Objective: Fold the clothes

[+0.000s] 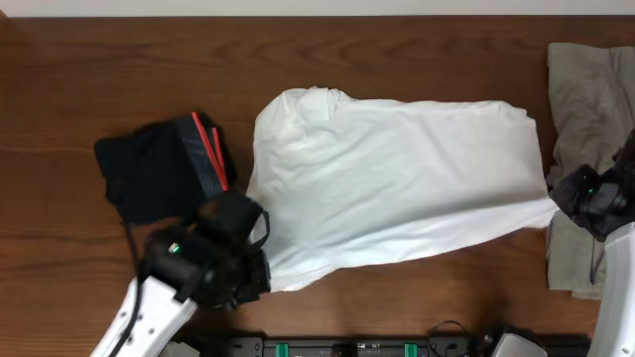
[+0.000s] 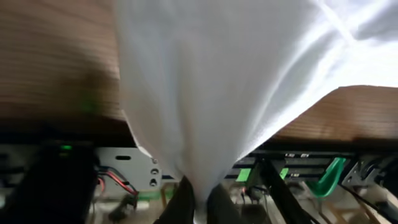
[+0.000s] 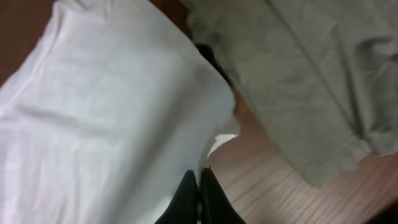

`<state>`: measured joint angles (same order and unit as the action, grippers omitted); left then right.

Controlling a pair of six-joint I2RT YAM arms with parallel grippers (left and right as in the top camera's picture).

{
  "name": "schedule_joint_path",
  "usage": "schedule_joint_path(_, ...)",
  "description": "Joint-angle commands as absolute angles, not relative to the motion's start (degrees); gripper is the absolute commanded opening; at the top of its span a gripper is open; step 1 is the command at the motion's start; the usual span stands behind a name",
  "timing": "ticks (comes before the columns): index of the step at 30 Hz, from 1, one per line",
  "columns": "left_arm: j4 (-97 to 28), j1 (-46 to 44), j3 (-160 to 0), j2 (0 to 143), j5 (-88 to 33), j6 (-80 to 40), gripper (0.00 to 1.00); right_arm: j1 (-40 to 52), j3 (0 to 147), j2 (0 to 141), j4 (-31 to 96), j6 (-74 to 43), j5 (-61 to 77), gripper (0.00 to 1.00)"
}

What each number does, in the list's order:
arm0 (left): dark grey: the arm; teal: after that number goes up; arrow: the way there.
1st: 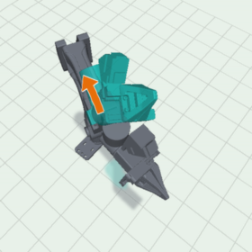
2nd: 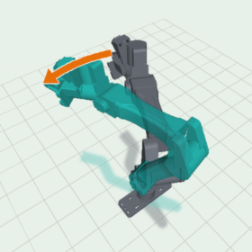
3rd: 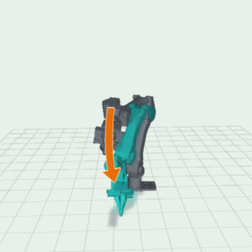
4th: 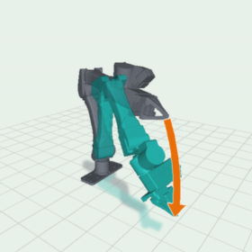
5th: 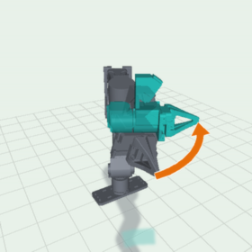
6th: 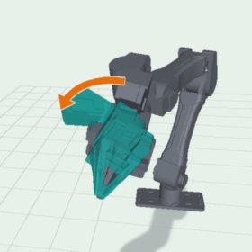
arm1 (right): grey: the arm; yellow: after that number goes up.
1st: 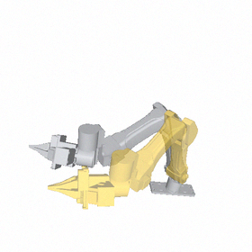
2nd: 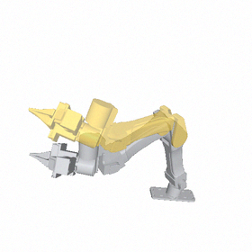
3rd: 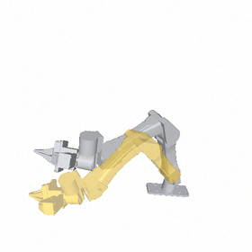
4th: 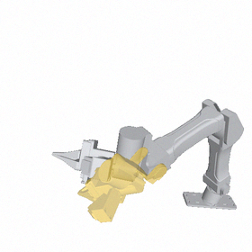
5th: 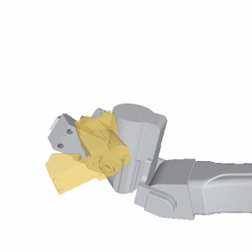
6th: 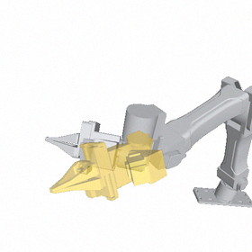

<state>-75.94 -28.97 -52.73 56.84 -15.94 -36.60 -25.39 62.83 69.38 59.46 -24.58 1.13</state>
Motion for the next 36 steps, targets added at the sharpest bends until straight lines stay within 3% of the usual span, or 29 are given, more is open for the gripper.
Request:
schedule_joint_path(1, -76.4, -28.7, -54.9, 55.9, -11.7, -35.6, 0.06, -25.5, 63.4, 69.5, 59.7, -23.0, 6.0, 0.02)
schedule_joint_path(14, -54.2, -27.9, -59.2, 68.5, -9.4, -25.0, 0.06, -25.0, 63.4, 72.4, 53.2, -24.6, 10.2, 0.01)
schedule_joint_path(29, -37.9, -16.9, -59.6, 78.5, -10.9, -16.8, 0.08, -24.7, 63.4, 89.8, 36.1, -26.7, 17.4, 0.01)
schedule_joint_path(35, -34.1, -16.9, -59.6, 80.2, -10.9, -16.0, 0.17, -24.7, 63.4, 92.8, 33.7, -26.8, 17.9, 0.01)
schedule_joint_path(36, -33.7, -16.9, -59.6, 80.6, -10.9, -15.6, 0.26, -24.7, 63.4, 92.9, 33.5, -26.7, 17.8, 0.01)
